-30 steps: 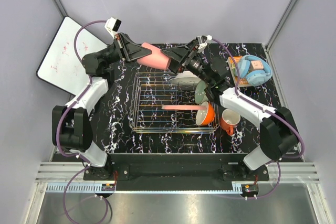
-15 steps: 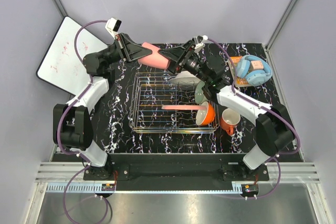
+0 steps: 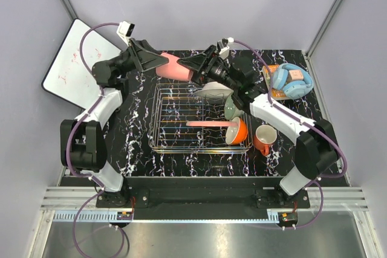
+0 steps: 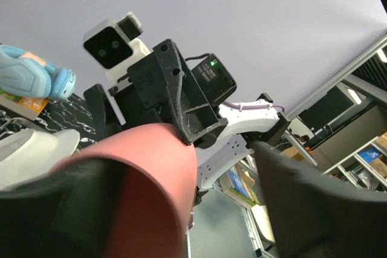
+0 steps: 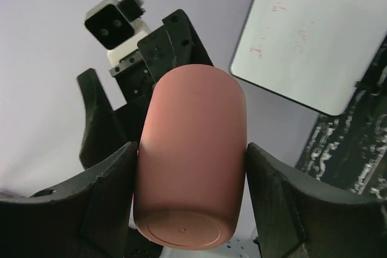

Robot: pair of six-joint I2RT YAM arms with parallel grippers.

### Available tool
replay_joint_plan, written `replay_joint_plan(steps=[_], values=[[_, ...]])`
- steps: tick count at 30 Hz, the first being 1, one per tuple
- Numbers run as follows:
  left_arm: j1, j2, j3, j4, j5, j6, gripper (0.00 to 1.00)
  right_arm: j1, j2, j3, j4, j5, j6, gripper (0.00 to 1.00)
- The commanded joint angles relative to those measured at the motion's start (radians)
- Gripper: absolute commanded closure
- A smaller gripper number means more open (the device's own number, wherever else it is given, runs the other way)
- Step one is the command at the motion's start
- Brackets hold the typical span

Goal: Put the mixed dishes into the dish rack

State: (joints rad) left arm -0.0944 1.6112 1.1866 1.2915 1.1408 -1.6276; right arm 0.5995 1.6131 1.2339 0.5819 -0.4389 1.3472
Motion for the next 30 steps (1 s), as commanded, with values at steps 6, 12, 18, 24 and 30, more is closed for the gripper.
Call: replay_joint_plan(steps=[6,12,18,24,30], values=[[0.241,0.012,-0.093,0.074,0.097,0.09,0.01,-0.04,-0.064,0.22,-0.568,-0.052,-0.35,1.0],[0.234,-0.115,0.061,-1.662,-0.247,1.505,0.01,-0.038,-0.013,0.4,-0.888,-0.005,-0.552,1.0],[0.143,-0.135,0.091,-1.833,-0.637,1.71,0.01,0.003,0.059,0.611,-1.183,0.133,-0.761,1.0],[0.252,-0.109,0.082,-1.867,-0.537,1.663,0.01,0.083,0.299,0.985,-1.51,0.311,-0.968,1.0],[0.311,-0.145,0.035,-1.884,-0.559,1.701,0.01,0.12,0.566,1.402,-1.782,0.414,-1.048,1.0]])
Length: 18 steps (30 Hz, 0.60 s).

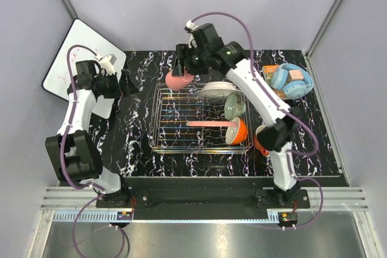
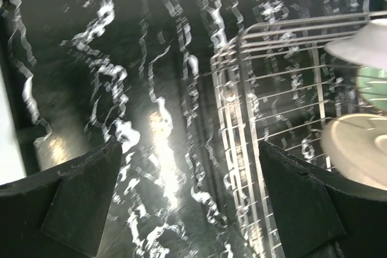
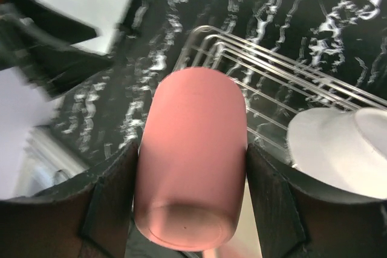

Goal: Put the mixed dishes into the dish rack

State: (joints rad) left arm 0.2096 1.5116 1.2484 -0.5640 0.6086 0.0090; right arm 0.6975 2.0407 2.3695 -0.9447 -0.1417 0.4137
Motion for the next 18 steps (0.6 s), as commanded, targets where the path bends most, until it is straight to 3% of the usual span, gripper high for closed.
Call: replay_joint_plan(steps=[1,3,11,18], values=[[0.008,-0.051,-0.036,-0.028,-0.033,0.072,0.01,0.031,0.171,0.321,-0.284,0.135,-0.122,1.0],[0.007,-0.056,-0.049,-0.027,-0.049,0.089,0.01,0.049,0.245,0.411,-0.322,0.185,-0.122,1.0],[-0.076,-0.031,-0.147,0.056,-0.251,0.18,0.01,0.097,0.318,0.373,-0.261,0.221,-0.118,1.0],[-0.168,0.019,-0.19,0.104,-0.328,0.229,0.01,0.135,0.383,0.381,-0.241,0.235,-0.124,1.0]])
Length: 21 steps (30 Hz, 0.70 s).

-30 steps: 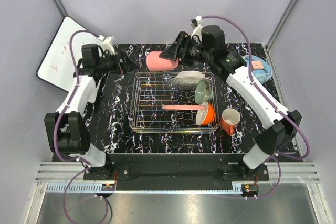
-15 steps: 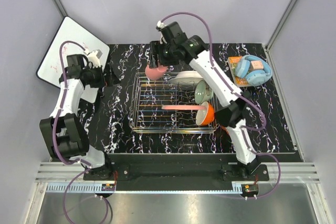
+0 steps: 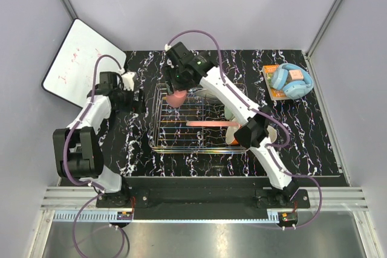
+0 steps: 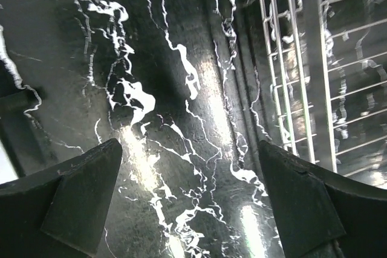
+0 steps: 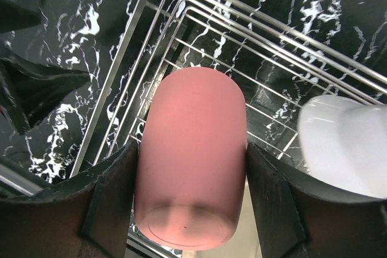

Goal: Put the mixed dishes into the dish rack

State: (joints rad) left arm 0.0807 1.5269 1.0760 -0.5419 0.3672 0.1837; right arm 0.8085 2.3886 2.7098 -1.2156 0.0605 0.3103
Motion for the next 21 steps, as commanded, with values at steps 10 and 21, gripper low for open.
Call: replay_joint_plan(steps=[10,21], values=[[-0.15,-0.033,-0.094,0.095,-0.102,0.062,0.01,0.034,0.079,0.021,0.041,0.055,-0.048,1.0],[-0.193,-0.183,-0.203,0.089,-0.065,0.063,0.01,0.035,0.15,0.012,0.054,0.019,-0.059,1.0]])
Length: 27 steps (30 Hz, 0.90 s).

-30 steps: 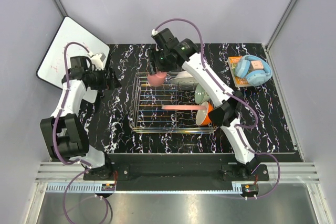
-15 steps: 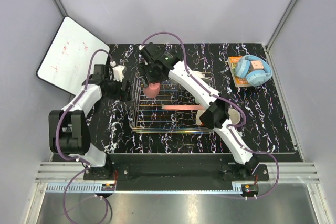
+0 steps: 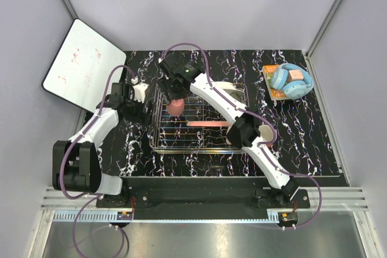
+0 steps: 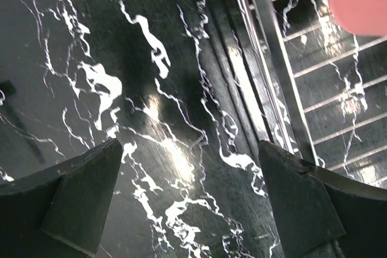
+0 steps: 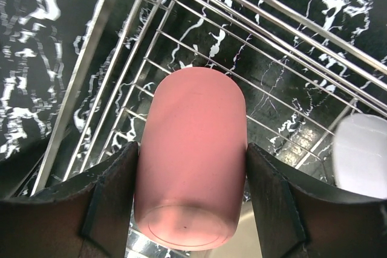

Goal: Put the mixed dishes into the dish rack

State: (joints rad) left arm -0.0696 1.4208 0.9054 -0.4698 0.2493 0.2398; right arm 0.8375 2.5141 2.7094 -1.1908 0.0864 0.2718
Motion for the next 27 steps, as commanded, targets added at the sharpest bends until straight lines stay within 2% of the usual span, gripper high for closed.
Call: replay_joint_plan(steps=[1,12,27], values=[[-0.045,-0.083,-0.042,0.016,0.059,0.007,0.01,0.005,0.034,0.009,0.03,-0.008,-0.02,1.0],[-0.072,-0.143,-0.112,-0.01,0.084,0.013,0.01,0.006,0.08,0.007,0.069,-0.019,-0.025,1.0],[-0.072,-0.12,-0.108,-0.023,0.093,0.021,0.01,0.005,0.06,-0.005,0.117,0.015,-0.045,1.0]])
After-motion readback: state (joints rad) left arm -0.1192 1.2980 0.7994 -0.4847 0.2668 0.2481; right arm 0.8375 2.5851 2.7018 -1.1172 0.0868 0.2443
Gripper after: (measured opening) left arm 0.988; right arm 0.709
